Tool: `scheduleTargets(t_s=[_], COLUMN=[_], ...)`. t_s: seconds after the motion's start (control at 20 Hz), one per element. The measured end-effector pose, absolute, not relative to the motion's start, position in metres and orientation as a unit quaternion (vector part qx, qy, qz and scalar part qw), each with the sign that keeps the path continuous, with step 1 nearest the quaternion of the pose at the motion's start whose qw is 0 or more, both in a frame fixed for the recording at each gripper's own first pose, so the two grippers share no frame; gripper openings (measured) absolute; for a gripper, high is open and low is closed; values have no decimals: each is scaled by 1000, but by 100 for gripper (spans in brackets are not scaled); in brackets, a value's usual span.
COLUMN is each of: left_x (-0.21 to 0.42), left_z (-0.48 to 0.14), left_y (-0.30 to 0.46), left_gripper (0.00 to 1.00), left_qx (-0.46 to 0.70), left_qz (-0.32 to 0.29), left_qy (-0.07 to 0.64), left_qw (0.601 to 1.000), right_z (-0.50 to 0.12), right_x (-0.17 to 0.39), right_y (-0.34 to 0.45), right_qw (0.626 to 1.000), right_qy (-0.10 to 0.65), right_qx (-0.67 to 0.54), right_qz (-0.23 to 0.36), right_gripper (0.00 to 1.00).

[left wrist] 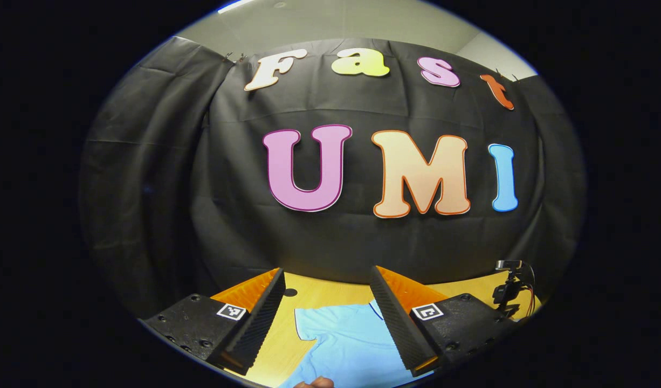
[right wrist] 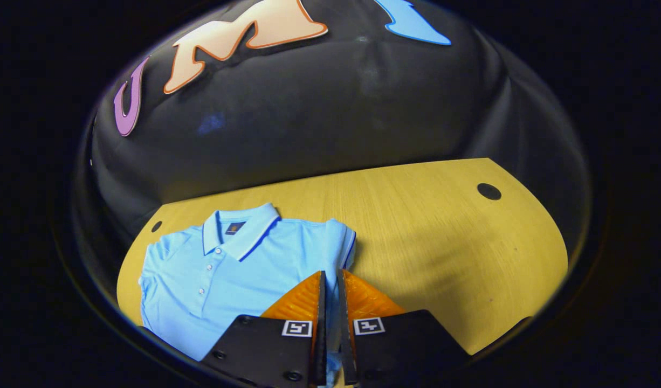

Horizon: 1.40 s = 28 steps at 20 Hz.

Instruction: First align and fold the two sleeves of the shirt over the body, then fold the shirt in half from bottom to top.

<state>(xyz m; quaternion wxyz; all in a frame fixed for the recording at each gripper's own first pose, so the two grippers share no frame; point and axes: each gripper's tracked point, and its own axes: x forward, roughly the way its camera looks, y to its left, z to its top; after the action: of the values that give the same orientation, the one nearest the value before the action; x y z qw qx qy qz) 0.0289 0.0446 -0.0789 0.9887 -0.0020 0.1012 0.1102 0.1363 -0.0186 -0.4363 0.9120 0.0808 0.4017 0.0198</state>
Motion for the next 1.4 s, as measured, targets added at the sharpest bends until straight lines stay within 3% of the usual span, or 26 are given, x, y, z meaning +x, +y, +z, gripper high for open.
scheduleTargets(t_s=[0.8,0.95,1.05,1.15,1.25,1.4], left_x=[-3,-2,3,9,18,31], left_z=[-99,-111,-122,-136,-152,-183], left_y=[91,93,92,90,91,99], left_gripper=[95,95,95,95,95,95], left_qx=[-4,-16,-20,-26,-31,-38], left_qz=[144,145,144,140,139,138], left_qy=[124,135,144,154,167,188], left_qw=[982,980,979,978,976,972], right_z=[-433,-402,-376,-348,-317,-280], right_x=[128,120,111,101,94,84], right_y=[112,107,96,85,73,47], right_qw=[899,911,920,926,934,947], right_qy=[405,377,355,337,312,283], right_qx=[128,103,91,102,107,83], right_qz=[106,135,141,140,140,130], right_gripper=[10,100,94,98,94,98])
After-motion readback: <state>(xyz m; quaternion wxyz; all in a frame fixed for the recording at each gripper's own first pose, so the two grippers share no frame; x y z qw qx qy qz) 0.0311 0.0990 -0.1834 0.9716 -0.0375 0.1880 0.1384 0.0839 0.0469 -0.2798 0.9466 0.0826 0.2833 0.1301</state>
